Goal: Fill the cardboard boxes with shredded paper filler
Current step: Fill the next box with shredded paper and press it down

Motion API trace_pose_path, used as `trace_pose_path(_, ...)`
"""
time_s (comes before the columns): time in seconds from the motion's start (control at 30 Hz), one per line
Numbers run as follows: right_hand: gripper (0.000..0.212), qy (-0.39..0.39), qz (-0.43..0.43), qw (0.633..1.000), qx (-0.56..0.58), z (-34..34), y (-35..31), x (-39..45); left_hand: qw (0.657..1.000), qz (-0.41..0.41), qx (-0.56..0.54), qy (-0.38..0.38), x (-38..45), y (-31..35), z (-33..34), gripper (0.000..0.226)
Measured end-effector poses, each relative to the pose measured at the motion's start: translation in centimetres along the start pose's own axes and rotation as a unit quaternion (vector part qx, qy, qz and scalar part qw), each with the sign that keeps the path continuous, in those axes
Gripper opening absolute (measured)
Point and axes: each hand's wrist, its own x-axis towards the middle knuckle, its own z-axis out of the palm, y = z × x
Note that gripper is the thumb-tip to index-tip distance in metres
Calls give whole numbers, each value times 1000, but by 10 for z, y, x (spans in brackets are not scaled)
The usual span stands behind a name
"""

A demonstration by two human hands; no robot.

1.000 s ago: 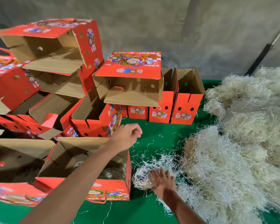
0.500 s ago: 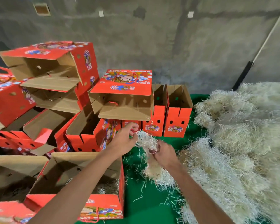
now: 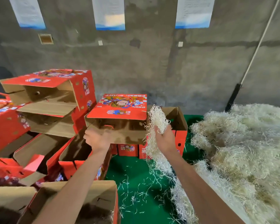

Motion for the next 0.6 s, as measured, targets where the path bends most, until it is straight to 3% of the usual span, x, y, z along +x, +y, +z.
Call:
trace_pose_path(0.1,54,-23,-3,999,24,16,-1,11,999,14,7,48,23,0,-3,65)
trace_pose_path(0.27,92,-60,39,997,41,41,1,30,1000,1,23,14,63,-11,-4,64)
trace_pose_path(0.33,75,-43,63,996,38,47,3,38,999,14,34,-11,75,-16,-3,46)
trace_pose_path(0.4,38,-26,54,998,-28,50,7,46,997,46,52,-40,84,-19,-4,24)
trace_pose_path(0.43,29,-23,49,997,-48,50,9,50,995,58,58,-52,87,-19,-4,18)
trace_pose_path(0.6,29,-42,51,996,-55,37,6,62,994,78,65,-36,87,-12,-8,18)
